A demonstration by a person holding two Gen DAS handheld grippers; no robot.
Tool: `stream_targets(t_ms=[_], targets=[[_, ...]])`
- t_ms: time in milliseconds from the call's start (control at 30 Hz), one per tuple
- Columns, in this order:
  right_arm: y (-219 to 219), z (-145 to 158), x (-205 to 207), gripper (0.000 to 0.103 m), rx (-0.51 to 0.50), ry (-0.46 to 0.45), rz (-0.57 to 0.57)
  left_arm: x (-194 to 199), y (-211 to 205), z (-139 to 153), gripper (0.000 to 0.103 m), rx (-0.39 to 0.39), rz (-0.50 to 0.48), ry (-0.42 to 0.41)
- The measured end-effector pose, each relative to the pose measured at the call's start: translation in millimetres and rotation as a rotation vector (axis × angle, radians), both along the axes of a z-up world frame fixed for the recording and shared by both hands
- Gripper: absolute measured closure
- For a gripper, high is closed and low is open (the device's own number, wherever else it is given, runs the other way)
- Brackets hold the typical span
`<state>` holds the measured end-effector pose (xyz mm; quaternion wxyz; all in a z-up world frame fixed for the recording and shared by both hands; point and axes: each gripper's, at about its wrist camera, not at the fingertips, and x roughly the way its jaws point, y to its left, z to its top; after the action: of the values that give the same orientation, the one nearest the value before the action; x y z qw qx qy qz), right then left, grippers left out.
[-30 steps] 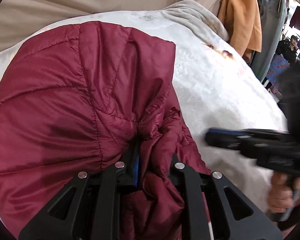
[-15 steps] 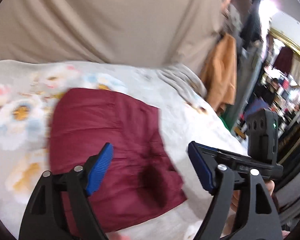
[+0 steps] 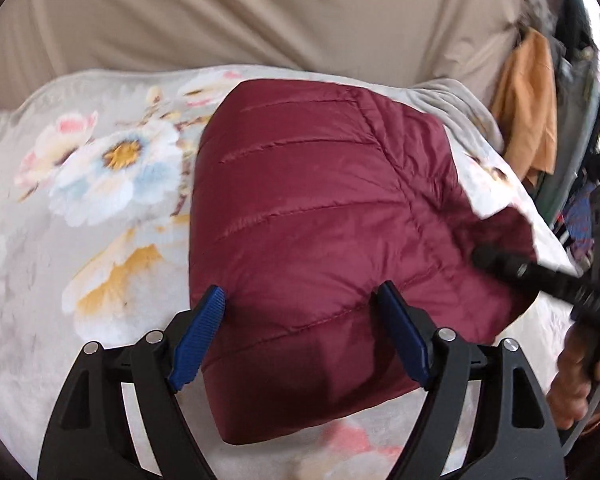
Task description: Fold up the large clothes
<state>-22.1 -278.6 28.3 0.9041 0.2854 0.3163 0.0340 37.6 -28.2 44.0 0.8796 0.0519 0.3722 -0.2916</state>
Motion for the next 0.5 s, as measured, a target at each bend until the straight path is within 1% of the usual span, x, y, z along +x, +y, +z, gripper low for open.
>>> stream_targets(t_ms=[33, 67, 133, 167, 200, 233, 267, 300, 333, 367, 400, 433, 500], targets=[[-8, -5, -6, 0.092, 0.018, 0.005, -0.021, 0, -7, -4, 0.025, 0.018, -0.012, 0.000], [-12, -13, -8, 0.092, 0.032, 0.029, -0.029, 3, -13, -10, 0.025, 0.040, -0.009, 0.003], [-22, -40, -5, 0.091, 0.078, 0.096, -0.032, 2, -22, -20, 0.022, 0.078, -0.004, -0.010], [-26, -59, -2, 0.090, 0.125, 0.118, -0.017, 1, -27, -25, 0.020, 0.104, -0.005, -0.028], [-30, -68, -2, 0.090, 0.168, 0.125, -0.017, 0, -30, -28, 0.019, 0.118, -0.005, -0.038], [-34, -71, -3, 0.090, 0.204, 0.132, -0.021, -2, -33, -30, 0.018, 0.131, -0.001, -0.051], [-35, -67, -5, 0.090, 0.203, 0.140, -0.023, -5, -35, -31, 0.018, 0.141, 0.004, -0.065], [-35, -58, -7, 0.090, 0.165, 0.143, -0.036, -6, -37, -32, 0.018, 0.146, 0.005, -0.074], [-33, -44, -11, 0.088, 0.102, 0.136, -0.061, -6, -38, -32, 0.018, 0.149, 0.006, -0.079], [-30, -29, -15, 0.084, 0.040, 0.119, -0.092, -7, -38, -31, 0.018, 0.149, 0.008, -0.079], [-27, -16, -19, 0.080, -0.008, 0.096, -0.115, -6, -37, -30, 0.017, 0.144, 0.011, -0.074], [-22, 5, -21, 0.077, -0.091, 0.061, -0.148, -5, -37, -30, 0.017, 0.143, 0.012, -0.073], [-13, 34, -16, 0.077, -0.200, 0.010, -0.161, -6, -38, -30, 0.015, 0.148, 0.017, -0.077]])
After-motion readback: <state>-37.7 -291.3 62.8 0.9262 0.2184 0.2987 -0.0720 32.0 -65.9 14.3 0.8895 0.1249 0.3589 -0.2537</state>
